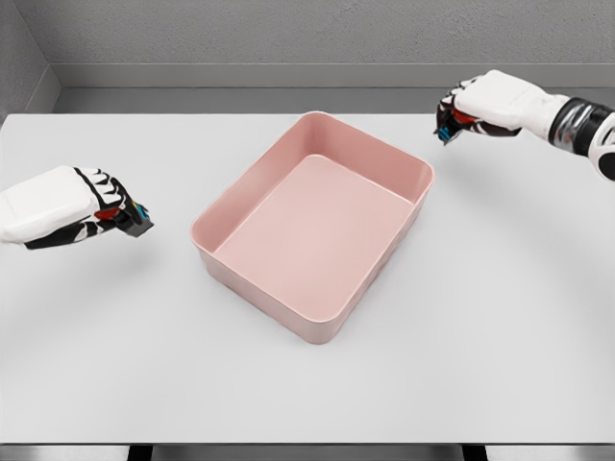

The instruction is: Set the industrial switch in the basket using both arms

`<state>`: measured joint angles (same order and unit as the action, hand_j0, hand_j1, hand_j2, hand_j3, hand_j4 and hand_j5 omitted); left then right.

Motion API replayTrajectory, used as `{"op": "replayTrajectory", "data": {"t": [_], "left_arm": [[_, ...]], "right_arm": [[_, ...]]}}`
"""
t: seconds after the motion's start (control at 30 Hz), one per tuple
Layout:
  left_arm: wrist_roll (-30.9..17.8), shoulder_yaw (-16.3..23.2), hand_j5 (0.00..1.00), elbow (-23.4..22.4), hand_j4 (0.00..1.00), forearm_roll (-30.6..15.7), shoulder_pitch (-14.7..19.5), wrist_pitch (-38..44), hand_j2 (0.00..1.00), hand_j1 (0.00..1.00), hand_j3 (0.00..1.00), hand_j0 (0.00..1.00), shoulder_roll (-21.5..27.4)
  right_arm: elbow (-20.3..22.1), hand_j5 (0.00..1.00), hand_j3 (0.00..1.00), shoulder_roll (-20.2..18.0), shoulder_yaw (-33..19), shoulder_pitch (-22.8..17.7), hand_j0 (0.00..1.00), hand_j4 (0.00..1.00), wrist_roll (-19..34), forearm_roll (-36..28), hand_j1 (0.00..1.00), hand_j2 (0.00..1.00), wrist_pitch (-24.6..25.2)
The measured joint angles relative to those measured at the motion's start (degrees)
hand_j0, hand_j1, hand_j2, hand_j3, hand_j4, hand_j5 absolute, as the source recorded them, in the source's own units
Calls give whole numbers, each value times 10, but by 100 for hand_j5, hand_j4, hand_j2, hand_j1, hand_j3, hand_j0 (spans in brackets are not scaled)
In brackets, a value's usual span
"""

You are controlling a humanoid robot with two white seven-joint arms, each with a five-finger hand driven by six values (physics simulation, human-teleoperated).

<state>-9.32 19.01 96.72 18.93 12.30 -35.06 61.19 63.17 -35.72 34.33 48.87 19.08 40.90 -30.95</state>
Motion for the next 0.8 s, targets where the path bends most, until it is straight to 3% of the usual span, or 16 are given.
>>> {"op": "replayTrajectory", "data": {"t": [0.37, 0.8], "left_arm": [[1, 1, 53, 16, 53, -11, 17, 0, 53, 53, 53, 53, 0], [0, 2, 53, 42, 53, -11, 33, 0, 53, 53, 53, 53, -9]], "right_arm": [[80, 50, 50, 3, 11, 0, 50, 50, 22, -2, 50, 50, 0], [174, 49, 49, 4, 66, -4, 49, 49, 25, -7, 49, 49, 2]]}}
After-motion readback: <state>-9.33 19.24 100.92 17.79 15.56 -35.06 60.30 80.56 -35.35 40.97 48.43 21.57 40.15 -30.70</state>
